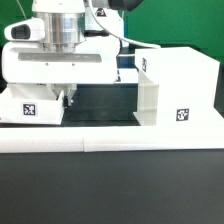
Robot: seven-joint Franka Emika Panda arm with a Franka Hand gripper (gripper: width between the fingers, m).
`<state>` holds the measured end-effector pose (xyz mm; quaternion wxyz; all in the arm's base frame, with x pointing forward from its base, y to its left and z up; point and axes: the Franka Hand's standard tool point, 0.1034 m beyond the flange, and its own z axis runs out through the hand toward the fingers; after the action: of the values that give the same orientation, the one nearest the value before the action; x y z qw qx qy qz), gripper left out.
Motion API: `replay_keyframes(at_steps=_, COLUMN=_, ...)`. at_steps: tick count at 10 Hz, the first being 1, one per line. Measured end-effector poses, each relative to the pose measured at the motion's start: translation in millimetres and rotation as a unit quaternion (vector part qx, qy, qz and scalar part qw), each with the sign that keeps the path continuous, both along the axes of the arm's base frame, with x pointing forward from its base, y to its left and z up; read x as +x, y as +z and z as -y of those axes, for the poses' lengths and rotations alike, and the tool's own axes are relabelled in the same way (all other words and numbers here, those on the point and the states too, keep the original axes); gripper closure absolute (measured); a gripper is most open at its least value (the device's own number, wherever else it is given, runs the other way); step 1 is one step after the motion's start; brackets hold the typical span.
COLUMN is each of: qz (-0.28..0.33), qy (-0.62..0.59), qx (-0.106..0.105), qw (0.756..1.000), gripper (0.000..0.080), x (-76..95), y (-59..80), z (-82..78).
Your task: Assemble drawer
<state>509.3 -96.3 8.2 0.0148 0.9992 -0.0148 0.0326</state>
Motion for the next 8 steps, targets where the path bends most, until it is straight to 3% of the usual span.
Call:
replay_keyframes(at_steps=2, qz=0.000, qy=0.001, qx=0.001, qw=1.000, gripper=0.0758, x=-0.3, y=3.3, z=-0.3)
replay_keyframes(at_steps=5, qz=0.006, qy=0.029, qx=0.005, qw=1.000, gripper=0.0758, x=0.3, y=18.7, z=-5.9)
replay_keyframes(at_steps=8, qz=0.009, qy=0.040, qx=0.005, qw=0.999, gripper=0.0758, x=2.7, y=20.4, z=-11.7)
